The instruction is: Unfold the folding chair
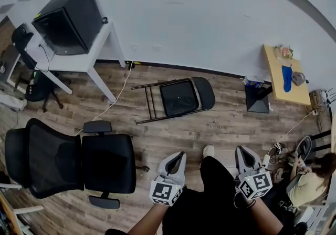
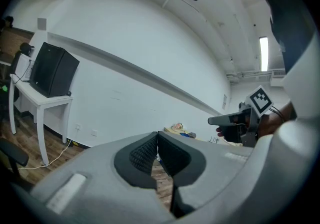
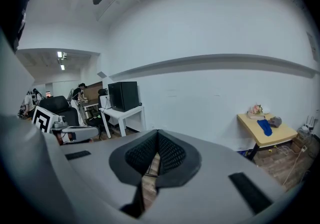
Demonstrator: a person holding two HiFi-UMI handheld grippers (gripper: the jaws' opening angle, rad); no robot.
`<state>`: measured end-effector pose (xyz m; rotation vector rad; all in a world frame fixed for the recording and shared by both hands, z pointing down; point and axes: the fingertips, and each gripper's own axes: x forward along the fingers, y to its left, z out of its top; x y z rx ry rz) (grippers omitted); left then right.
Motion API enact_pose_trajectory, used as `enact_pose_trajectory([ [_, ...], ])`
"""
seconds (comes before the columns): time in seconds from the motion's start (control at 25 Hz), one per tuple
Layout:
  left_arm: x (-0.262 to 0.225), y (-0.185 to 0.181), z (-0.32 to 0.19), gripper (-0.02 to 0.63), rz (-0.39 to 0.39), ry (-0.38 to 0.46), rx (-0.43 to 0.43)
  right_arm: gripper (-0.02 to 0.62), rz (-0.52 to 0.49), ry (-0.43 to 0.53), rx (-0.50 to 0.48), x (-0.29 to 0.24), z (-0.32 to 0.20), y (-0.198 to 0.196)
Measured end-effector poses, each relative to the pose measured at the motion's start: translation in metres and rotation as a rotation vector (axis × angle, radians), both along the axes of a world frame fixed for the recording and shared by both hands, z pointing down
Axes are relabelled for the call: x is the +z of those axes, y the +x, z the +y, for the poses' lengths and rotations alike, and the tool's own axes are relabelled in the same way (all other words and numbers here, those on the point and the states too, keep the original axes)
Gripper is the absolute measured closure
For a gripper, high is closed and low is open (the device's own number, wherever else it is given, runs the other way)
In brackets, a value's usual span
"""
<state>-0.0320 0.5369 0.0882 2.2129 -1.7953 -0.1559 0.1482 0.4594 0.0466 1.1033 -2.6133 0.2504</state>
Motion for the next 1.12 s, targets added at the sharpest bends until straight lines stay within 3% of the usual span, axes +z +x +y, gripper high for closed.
enact_pose_trajectory([
  [0.28,-0.001,0.005,-0.015,0.594,-0.027,-0.016,-0.030,0.595,-0.031,-0.026,-0.010,0.011,-0.023,0.002],
  [0.48,0.002,0.012,-0.055,0.594,-0.034,-0.044,-0.047,0.595,-0.061,-0.021,-0.042,0.020,-0.070,0.001],
  [0.72,0.023,0.031,-0.149,0.594,-0.042,-0.137,-0.050,0.595,-0.078,-0.071,-0.101,0.045,-0.168,0.011],
  [0.92,0.046,0.019,-0.240,0.594,0.105,-0.235,-0.146,0.595,-0.081,-0.108,-0.124,0.061,-0.258,0.025],
  [1.12,0.043,0.014,-0.313,0.594,0.053,-0.269,-0.184,0.597,-0.104,-0.152,-0.153,0.070,-0.332,0.039],
])
